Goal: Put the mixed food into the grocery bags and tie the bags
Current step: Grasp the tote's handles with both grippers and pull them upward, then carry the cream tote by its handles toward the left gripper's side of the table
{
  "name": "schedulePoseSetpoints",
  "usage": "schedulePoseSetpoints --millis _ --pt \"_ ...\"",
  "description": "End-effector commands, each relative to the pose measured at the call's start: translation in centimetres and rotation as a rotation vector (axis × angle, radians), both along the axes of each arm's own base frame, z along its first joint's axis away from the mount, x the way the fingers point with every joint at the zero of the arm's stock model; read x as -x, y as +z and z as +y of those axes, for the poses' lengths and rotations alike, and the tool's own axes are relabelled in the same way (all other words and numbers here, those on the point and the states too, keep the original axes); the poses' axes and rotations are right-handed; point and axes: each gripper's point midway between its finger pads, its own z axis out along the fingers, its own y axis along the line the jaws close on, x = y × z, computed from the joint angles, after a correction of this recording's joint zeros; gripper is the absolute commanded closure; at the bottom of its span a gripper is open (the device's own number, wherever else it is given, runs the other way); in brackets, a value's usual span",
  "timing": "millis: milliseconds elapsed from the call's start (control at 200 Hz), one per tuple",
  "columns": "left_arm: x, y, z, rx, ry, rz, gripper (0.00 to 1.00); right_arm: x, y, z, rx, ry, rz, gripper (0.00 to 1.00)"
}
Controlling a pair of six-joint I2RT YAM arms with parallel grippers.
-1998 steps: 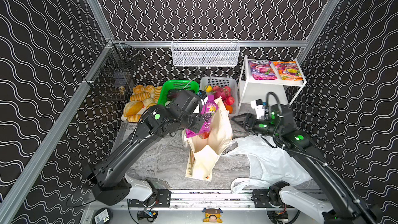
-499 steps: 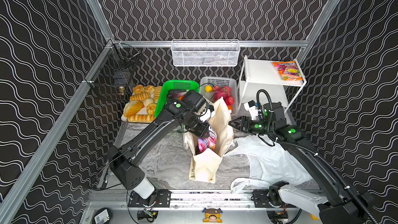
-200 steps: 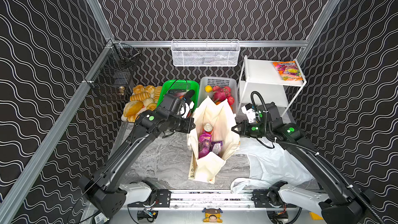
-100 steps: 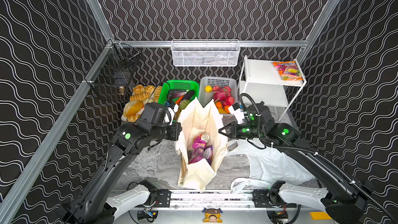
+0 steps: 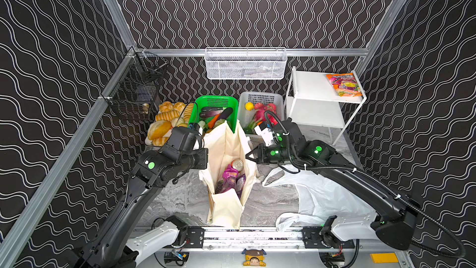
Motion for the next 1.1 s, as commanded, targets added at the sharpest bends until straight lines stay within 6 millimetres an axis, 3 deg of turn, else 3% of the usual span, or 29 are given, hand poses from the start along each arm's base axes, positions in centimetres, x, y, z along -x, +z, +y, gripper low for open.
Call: schedulePoseSetpoints --millis 0,205,365,676,1001,1096 --pt "-2.3 1.8 0.7 0.013 0.076 -0.114 1.00 -1.2 2.5 1.2 -0.069 -0.019 -0.065 1.00" --pt "-2.7 1.9 2.7 -0.040 0.146 -0.149 1.00 -1.6 3.6 1.9 -0.097 -0.021 -0.088 1.00" --pt "-3.2 3.0 3.2 -0.036 0.151 -0.168 1.00 -1.8 3.2 3.2 -0.097 0.002 -0.079 1.00" --pt "-3.6 4.8 7.0 -0.108 0.288 -0.224 1.00 -2.0 3.8 7.1 -0.180 0.063 -0.100 1.00" --pt "-4.9 3.0 11.8 -0.164 0.445 -0.168 1.00 -3.7 4.2 10.8 -0.206 0.097 -0.095 1.00" --pt "-5.3 2.4 14.5 -0.165 0.528 -0.142 1.00 -4.1 4.2 12.0 -0.217 0.105 -0.083 1.00"
